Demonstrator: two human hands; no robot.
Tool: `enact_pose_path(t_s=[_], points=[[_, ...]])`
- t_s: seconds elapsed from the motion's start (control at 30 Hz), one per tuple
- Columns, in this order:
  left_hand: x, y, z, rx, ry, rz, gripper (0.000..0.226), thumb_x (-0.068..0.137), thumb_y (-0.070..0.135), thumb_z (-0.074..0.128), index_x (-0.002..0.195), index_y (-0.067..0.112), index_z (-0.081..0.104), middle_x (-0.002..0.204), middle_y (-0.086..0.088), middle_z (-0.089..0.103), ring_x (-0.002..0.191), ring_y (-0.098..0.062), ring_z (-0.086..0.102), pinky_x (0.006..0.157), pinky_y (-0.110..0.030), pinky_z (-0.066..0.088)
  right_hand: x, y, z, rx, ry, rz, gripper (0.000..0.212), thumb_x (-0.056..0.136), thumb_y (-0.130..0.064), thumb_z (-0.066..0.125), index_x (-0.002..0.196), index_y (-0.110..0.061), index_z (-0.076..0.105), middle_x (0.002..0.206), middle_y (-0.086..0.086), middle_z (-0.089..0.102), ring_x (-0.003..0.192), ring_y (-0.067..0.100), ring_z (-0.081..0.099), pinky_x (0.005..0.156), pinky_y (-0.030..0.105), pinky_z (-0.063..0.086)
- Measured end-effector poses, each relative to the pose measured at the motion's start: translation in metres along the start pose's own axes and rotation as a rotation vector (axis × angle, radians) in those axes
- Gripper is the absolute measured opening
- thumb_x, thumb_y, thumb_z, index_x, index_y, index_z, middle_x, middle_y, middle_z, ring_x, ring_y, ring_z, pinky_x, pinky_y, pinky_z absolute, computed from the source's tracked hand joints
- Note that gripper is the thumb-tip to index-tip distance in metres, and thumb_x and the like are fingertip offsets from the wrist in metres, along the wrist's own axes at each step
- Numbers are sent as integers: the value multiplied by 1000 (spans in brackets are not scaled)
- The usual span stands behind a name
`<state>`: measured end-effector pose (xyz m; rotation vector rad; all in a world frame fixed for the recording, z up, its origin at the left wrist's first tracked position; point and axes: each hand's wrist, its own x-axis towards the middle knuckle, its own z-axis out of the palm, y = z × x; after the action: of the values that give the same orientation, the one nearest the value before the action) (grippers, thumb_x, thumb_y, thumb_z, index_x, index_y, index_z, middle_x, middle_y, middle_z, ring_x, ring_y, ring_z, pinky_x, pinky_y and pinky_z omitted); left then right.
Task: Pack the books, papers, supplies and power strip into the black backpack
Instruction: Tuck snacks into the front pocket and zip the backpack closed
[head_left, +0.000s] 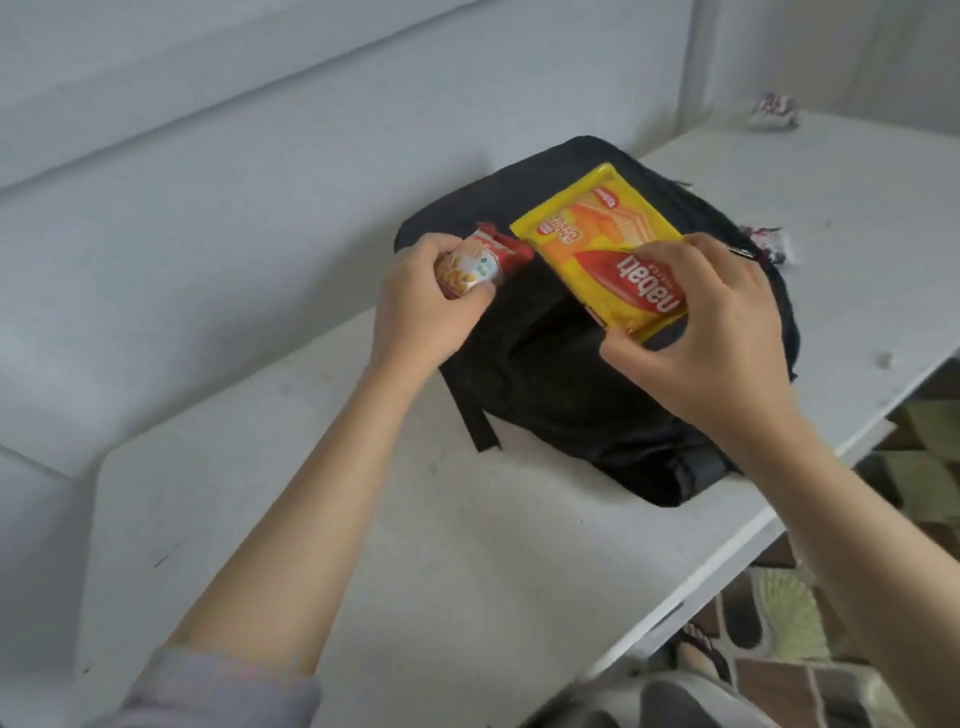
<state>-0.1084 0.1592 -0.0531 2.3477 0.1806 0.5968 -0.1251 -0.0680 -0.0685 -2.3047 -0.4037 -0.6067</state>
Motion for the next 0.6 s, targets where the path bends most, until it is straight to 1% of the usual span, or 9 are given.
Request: enact_pose_path(t_s=[0.1, 0.17, 0.23, 0.3, 0.33, 0.37, 0.43, 0.5, 0.6], points=[[30, 16, 26, 50, -69, 120, 48, 77, 35, 72, 122, 24, 59, 117, 1, 61, 105, -14, 56, 88, -31, 49, -4, 15, -3, -4, 5, 54, 63, 70, -54, 60, 125, -22, 52, 128, 2, 53, 116, 23, 47, 97, 38, 39], [42, 22, 40, 158, -120, 147, 62, 81, 34, 70, 137, 23, 46, 136, -5, 49, 126, -21, 44, 102, -34, 39, -6, 21, -3, 0, 8, 80, 65, 70, -57, 57, 126, -23, 52, 129, 2, 53, 118, 23, 46, 98, 40, 41], [44, 28, 46, 163, -96, 184, 64, 82, 32, 69, 140, 22, 41, 146, -9, 37, 136, -24, 31, 110, -39, 31, -5, 26, -3, 10, 17, 95, 67, 69, -60, 53, 126, -24, 52, 130, 1, 53, 118, 22, 47, 97, 44, 44], [38, 35, 45, 62, -38, 334, 44, 79, 32, 70, 120, 23, 56, 140, -5, 43, 132, -18, 35, 109, -39, 31, -4, 29, -3, 20, 30, 120, 69, 68, -62, 51, 126, -25, 51, 131, 1, 52, 119, 22, 46, 97, 41, 43], [34, 37, 42, 40, -67, 399, 35, 77, 35, 71, 109, 24, 60, 138, -1, 45, 130, -14, 36, 109, -37, 29, -4, 31, -4, 22, 38, 131, 69, 68, -62, 51, 126, -25, 51, 132, 1, 52, 119, 21, 46, 97, 38, 42], [30, 39, 39, 52, -134, 444, 35, 74, 42, 72, 103, 26, 60, 139, 1, 45, 131, -13, 34, 110, -38, 26, -4, 33, -5, 23, 45, 135, 69, 68, -61, 51, 126, -26, 51, 132, 0, 52, 119, 21, 46, 95, 34, 39], [24, 38, 31, 160, -295, 475, 52, 63, 51, 77, 105, 27, 56, 146, 1, 36, 138, -17, 24, 113, -47, 18, -4, 36, -8, 38, 59, 143, 67, 67, -60, 50, 125, -26, 52, 130, -1, 53, 117, 19, 46, 91, 28, 37], [26, 34, 26, 255, -347, 453, 57, 58, 45, 83, 105, 26, 57, 149, -1, 31, 140, -22, 19, 113, -56, 17, -5, 39, -12, 67, 74, 157, 66, 67, -59, 50, 124, -25, 53, 127, -3, 54, 114, 15, 45, 87, 22, 34], [33, 32, 25, 173, -235, 461, 19, 69, 29, 81, 82, 22, 69, 138, 4, 47, 134, -19, 32, 109, -53, 26, -7, 44, -17, 113, 100, 164, 64, 68, -57, 51, 123, -25, 54, 125, -6, 55, 111, 9, 44, 83, 12, 31]])
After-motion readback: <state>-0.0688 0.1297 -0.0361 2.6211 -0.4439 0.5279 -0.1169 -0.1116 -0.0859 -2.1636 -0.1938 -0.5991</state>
